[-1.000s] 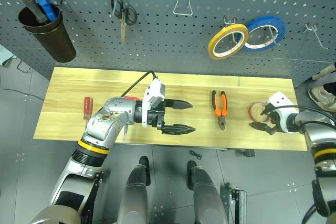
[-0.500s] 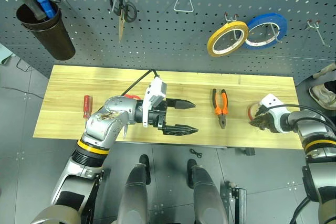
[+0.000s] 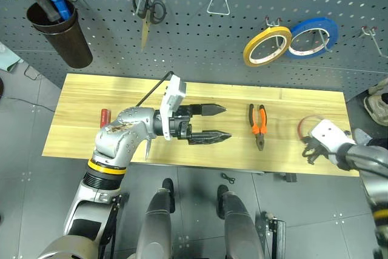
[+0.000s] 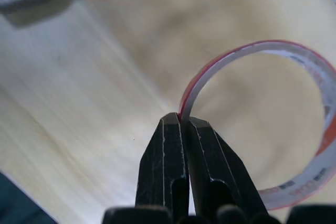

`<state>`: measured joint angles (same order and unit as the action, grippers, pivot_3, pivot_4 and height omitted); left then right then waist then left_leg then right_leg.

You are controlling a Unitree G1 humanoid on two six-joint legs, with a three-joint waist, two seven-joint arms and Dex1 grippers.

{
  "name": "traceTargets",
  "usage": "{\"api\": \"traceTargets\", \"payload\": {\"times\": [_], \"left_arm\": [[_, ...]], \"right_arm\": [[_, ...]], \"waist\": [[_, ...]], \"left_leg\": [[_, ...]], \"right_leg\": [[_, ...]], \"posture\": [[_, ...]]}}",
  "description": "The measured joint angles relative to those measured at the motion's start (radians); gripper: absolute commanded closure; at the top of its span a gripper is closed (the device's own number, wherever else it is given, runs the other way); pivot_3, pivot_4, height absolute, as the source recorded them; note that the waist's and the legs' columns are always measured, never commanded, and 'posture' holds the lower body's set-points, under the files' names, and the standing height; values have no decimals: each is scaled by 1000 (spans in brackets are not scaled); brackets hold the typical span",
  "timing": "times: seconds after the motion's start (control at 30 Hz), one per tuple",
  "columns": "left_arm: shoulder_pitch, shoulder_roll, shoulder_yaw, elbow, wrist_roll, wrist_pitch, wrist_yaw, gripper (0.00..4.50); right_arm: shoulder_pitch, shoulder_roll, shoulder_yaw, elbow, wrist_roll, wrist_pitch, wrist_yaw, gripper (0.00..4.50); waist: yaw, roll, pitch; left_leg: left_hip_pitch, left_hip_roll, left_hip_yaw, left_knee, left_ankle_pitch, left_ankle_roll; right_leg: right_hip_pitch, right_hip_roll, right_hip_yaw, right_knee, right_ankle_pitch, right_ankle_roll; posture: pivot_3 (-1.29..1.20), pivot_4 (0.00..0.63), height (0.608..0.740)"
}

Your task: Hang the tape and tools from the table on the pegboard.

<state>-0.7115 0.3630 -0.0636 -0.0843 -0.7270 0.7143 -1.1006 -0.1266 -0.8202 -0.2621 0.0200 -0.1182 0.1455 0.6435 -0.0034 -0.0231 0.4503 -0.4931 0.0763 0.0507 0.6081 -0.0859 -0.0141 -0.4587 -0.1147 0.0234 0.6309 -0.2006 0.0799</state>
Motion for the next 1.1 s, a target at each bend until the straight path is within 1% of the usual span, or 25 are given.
{"api": "traceTargets", "payload": {"times": [0.03,0.1,0.13,0.2,0.3,0.33,0.37,0.4,0.5,0.6,0.67,0.7,0.83,0.93,1.0,1.03,1.1], "left_arm": [[-9,-13,17,-8,-31,29,18,0],[-41,-46,46,-9,-77,66,54,0],[-57,-58,53,-9,-94,73,66,0],[-100,-87,72,21,-103,68,84,0],[-138,-114,72,78,-93,42,87,0],[-147,-120,70,97,-86,28,85,0],[-153,-124,69,109,-79,18,83,0],[-157,-128,68,121,-74,8,80,0],[-162,-146,59,141,-57,-15,70,0],[-163,-153,59,143,-53,-19,66,0],[-164,-153,60,143,-51,-20,66,0],[-164,-154,60,142,-51,-20,67,0],[-164,-153,63,142,-51,-20,69,0],[-164,-149,63,141,-51,-20,69,0],[-163,-142,63,140,-50,-20,68,0],[-162,-135,62,139,-50,-20,67,0],[-140,-102,65,131,-46,-18,65,0]], "right_arm": [[31,13,-47,-94,-19,16,-49,4445],[31,18,-103,-209,-56,33,-130,4445],[20,18,-117,-237,-66,34,-157,4445],[-37,16,-120,-242,-81,28,-205,4445],[-123,1,-99,-161,-94,-7,-238,4445],[-154,-3,-90,-122,-96,-20,-247,4445],[-182,-14,-76,-82,-98,-38,-253,4445],[-211,-23,-59,-41,-97,-57,-253,4445],[-311,-38,-17,99,-94,-113,-250,4445],[-441,-52,41,298,-75,-180,-210,4445],[-493,-56,58,388,-58,-200,-190,3712],[-521,-56,60,435,-52,-205,-182,3477],[-561,-56,61,518,-32,-223,-167,2081],[-537,-56,60,516,-24,-224,-171,1053],[-477,-56,55,478,-16,-217,-171,362],[-424,-52,48,429,-10,-188,-170,21],[-319,-24,40,318,26,-97,-154,21]], "waist": [[-5,0,0],[-16,0,0],[-20,-1,-1],[-28,-4,-2],[-38,-4,-3],[-40,-4,-3],[-40,-4,-3],[-42,-4,-3],[-45,-4,-3],[-45,-4,-3],[-45,-4,-3],[-43,-4,-3],[-39,-4,-3],[-39,-4,-3],[-37,-4,-3],[-36,-4,-3],[-35,-4,-3]], "left_leg": [[0,0,0,1,1,-1],[0,0,0,1,0,-6],[0,0,0,0,0,-7],[0,0,0,0,0,-7],[-1,-1,0,0,2,-5],[-2,-1,0,0,4,-2],[-2,-1,0,0,7,3],[-2,-1,0,0,7,4],[-3,-2,0,-2,7,4],[-4,-2,0,-2,7,4],[-5,-2,0,-2,7,4],[-5,-2,0,-2,7,4],[-6,-2,0,-1,7,4],[-5,-2,0,-1,7,4],[-5,-2,-1,-1,7,4],[-5,-3,-1,-1,7,4],[-5,-2,-1,-1,7,4]], "right_leg": [[0,0,0,0,1,1],[0,0,0,-2,6,0],[0,0,0,-3,7,-1],[1,0,0,-5,7,-8],[1,0,1,-6,10,-9],[1,0,1,-7,10,-8],[1,0,2,-7,11,-7],[1,0,2,-7,14,-1],[0,1,2,-7,13,0],[-1,1,3,-7,13,0],[-1,1,3,-7,13,0],[-1,1,3,-7,13,0],[-1,0,3,-8,14,0],[-1,0,2,-7,14,0],[-1,0,2,-7,14,0],[-1,0,2,-6,14,0],[0,0,2,-6,14,-1]], "posture": [[-66,424,740],[-71,423,740],[-71,423,740],[-65,418,740],[-58,414,740],[-56,410,740],[-56,410,740],[-56,410,740],[-60,406,740],[-58,409,740],[-51,410,740],[-51,410,740],[-43,416,740],[-37,419,740],[-33,420,740],[-31,425,740],[-31,425,740]]}}
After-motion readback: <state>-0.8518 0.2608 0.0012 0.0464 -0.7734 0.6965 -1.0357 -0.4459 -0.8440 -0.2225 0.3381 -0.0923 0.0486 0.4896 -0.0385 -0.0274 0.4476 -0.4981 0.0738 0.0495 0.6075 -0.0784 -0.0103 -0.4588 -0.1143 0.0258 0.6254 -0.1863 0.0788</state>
